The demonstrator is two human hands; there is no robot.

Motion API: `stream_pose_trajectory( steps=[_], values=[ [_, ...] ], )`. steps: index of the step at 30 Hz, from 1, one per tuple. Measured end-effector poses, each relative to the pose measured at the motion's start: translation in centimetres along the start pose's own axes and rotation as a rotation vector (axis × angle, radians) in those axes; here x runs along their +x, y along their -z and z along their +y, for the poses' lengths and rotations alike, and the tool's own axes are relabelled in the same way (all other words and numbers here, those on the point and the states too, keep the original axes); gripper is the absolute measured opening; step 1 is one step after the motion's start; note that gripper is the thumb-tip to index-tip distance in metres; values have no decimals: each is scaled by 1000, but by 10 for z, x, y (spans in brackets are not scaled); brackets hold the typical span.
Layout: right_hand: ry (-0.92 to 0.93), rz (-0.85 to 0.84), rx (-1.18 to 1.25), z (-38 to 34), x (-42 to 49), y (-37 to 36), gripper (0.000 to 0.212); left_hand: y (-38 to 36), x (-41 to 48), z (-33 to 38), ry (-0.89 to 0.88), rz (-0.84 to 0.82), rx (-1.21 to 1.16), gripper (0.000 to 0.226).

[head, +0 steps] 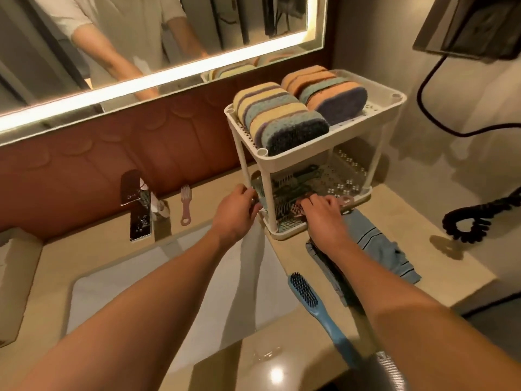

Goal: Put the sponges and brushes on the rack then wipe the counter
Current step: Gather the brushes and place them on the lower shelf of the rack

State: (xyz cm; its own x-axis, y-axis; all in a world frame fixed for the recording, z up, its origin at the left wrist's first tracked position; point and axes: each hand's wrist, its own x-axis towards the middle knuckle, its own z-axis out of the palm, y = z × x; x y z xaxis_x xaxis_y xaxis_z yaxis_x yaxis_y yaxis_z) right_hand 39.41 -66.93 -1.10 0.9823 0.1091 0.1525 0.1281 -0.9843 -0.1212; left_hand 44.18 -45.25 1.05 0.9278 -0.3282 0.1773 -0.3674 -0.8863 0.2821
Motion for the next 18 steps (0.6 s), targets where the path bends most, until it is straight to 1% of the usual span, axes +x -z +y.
stream_pose_trajectory(
  steps=[3,4,7,9,11,14,16,18],
  values=[
    [-60,-75,-44,0,16,-4,36,-12,32,7,-55,-25,-73,27],
    [-66,-100,-54,-2,21,-4,35,-16,39,8,-40,-46,-120,27],
    [-74,-123,9,1,36,-13,56,-36,57,9,49,-97,-241,21],
    [-86,-76,75,7,45,-21,61,-49,63,7,30,-99,-318,20],
    [-94,-38,138,13,52,-30,65,-62,69,6,-62,-61,-414,21],
    [-85,2,183,21,61,-42,67,-75,77,7,-164,7,-337,38],
    [-90,27,209,24,67,-47,65,-82,80,7,-188,95,-278,35],
    [-85,23,203,24,70,-49,67,-88,82,8,-212,168,-271,28]
  ],
)
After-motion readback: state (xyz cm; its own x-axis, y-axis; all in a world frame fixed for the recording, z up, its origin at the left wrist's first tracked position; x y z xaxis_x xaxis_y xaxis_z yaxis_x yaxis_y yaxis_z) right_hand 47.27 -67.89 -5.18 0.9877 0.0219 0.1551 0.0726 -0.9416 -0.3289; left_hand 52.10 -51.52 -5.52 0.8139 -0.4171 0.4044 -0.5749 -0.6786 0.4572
